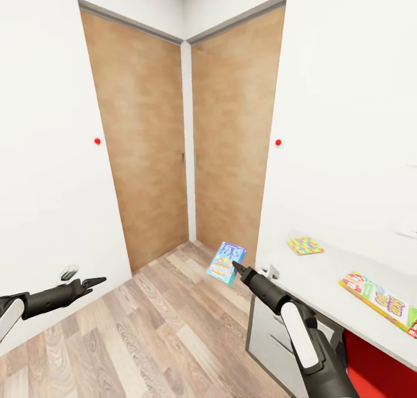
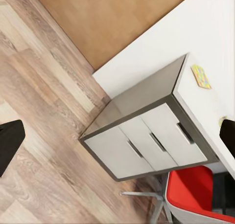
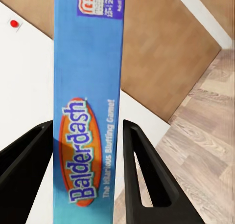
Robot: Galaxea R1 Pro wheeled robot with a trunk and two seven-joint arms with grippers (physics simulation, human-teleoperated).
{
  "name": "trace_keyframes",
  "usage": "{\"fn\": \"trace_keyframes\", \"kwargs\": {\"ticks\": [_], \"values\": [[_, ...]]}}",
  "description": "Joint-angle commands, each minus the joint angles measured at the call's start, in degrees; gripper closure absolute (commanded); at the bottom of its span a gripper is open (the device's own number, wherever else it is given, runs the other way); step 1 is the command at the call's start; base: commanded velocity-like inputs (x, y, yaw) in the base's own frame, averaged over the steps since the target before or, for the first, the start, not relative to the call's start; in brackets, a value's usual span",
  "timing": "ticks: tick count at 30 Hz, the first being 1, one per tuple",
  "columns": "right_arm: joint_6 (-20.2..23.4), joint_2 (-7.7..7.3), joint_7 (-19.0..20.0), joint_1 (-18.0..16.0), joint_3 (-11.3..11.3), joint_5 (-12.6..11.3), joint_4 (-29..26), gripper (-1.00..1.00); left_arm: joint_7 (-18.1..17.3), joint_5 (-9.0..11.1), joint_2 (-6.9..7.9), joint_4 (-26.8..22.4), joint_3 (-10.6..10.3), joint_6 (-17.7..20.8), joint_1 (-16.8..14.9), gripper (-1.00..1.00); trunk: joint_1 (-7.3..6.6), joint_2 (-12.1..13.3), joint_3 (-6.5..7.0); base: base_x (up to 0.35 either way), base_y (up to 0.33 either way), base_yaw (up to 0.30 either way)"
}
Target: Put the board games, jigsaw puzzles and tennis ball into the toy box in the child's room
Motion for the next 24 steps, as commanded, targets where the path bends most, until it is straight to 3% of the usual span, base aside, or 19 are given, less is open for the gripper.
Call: {"fn": "trace_keyframes", "kwargs": {"ticks": [1, 24], "values": [[0.45, 0.08, 0.18, -0.04, -0.21, -0.26, 0.00, 1.00, -0.05, 0.23, 0.02, -0.02, 0.02, 0.36, 0.00, -1.00, 0.02, -0.07, -0.06, 0.012, 0.037, -0.281], [0.45, 0.08, 0.12, -0.05, -0.01, -0.15, 0.00, 1.00, -0.10, 0.23, 0.02, 0.00, 0.08, 0.36, 0.00, -1.00, 0.02, -0.07, -0.06, 0.004, 0.067, -0.281]]}}
